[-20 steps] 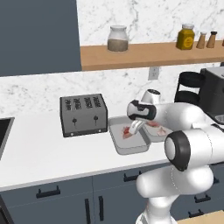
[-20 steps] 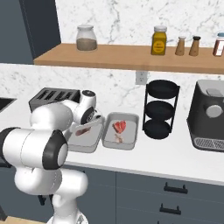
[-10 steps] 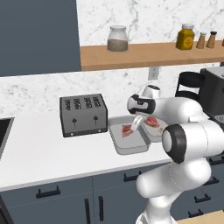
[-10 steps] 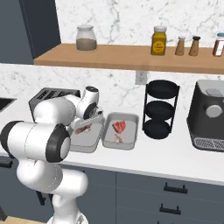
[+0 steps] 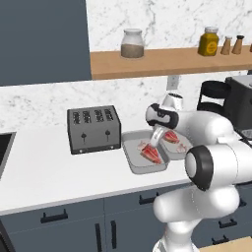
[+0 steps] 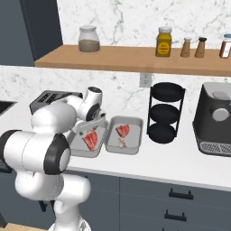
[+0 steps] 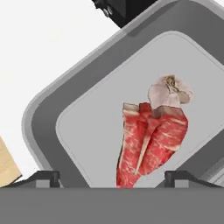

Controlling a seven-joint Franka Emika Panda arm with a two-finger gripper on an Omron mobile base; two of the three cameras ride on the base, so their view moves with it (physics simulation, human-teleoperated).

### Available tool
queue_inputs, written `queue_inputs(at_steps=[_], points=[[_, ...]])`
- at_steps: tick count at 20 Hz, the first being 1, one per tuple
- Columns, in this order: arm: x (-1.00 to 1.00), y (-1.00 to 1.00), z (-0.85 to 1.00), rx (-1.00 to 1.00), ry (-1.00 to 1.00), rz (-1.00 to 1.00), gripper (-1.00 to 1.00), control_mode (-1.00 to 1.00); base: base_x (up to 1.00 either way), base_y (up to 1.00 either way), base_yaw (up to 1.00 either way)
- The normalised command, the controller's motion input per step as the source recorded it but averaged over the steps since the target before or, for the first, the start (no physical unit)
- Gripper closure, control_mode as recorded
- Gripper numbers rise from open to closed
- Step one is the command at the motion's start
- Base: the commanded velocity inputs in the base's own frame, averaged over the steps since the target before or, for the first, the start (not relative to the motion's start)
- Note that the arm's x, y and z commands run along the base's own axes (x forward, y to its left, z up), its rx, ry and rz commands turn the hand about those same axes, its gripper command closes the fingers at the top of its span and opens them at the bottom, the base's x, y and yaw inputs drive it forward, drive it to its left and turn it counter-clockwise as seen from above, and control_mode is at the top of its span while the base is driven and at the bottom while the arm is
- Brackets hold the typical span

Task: Place one garlic and one steak in each tupperware on the nearby counter, to pack two identical lunches.

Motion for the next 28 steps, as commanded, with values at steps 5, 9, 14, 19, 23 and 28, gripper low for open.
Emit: queue_inputs(at_steps=[5,9,14,19,23,28], points=[[-0.99,-0.19,0.4,0.01,-0.03,-0.04,-1.0,-1.0,0.0,0.0,0.0],[-1.0,-0.36,0.02,0.1,0.0,-0.26,-1.0,-1.0,0.0,0.0,0.0],[-0.96,-0.11,0.05,0.03,-0.01,-0.28,-1.0,-1.0,0.0,0.0,0.0],[-0.44,-0.1,0.06,0.0,-0.01,-0.14,-1.0,-1.0,0.0,0.0,0.0],[-0.04,0.2,0.45,0.0,0.0,-0.21,-1.0,-1.0,0.0,0.0,0.0],[0.17,0.49,0.43,-0.04,0.0,-0.33,-1.0,-1.0,0.0,0.0,0.0]])
